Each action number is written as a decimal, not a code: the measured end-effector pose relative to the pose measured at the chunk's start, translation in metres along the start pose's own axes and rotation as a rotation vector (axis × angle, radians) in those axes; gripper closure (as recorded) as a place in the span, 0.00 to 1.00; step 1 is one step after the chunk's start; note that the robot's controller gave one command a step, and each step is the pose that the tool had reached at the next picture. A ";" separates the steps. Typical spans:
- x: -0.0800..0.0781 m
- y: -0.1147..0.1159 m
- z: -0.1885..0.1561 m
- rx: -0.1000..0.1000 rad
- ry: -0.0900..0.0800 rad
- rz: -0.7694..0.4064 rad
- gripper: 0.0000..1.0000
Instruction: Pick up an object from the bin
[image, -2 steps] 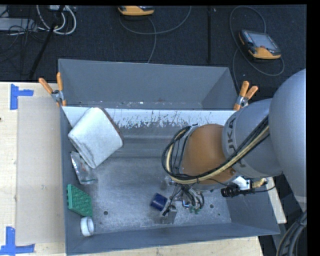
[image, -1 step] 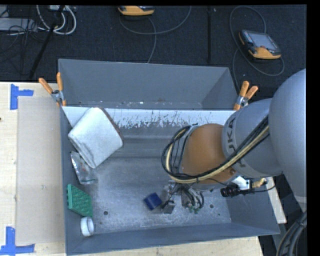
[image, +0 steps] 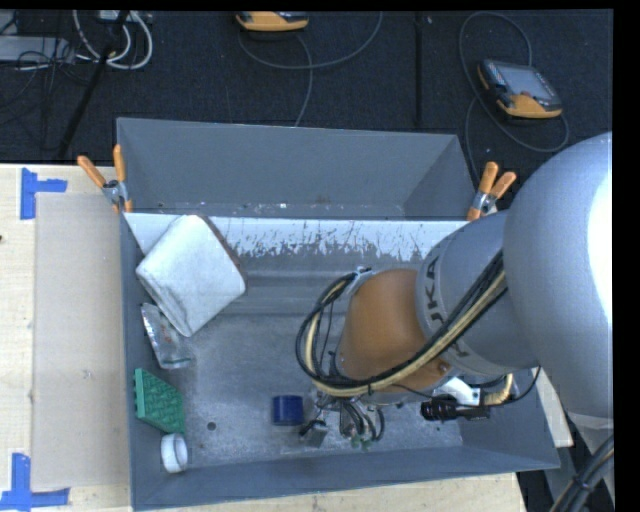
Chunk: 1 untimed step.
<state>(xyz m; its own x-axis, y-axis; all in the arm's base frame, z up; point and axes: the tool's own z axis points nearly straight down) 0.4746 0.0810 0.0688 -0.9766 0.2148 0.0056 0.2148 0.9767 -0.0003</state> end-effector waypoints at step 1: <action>0.006 0.004 -0.012 0.000 -0.004 0.040 1.00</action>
Offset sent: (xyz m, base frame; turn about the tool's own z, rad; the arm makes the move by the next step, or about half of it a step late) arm -0.0048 0.0049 0.0123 0.0420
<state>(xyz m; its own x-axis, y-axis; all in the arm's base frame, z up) 0.4695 0.0860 0.0805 -0.9672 0.2541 0.0021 0.2541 0.9672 -0.0001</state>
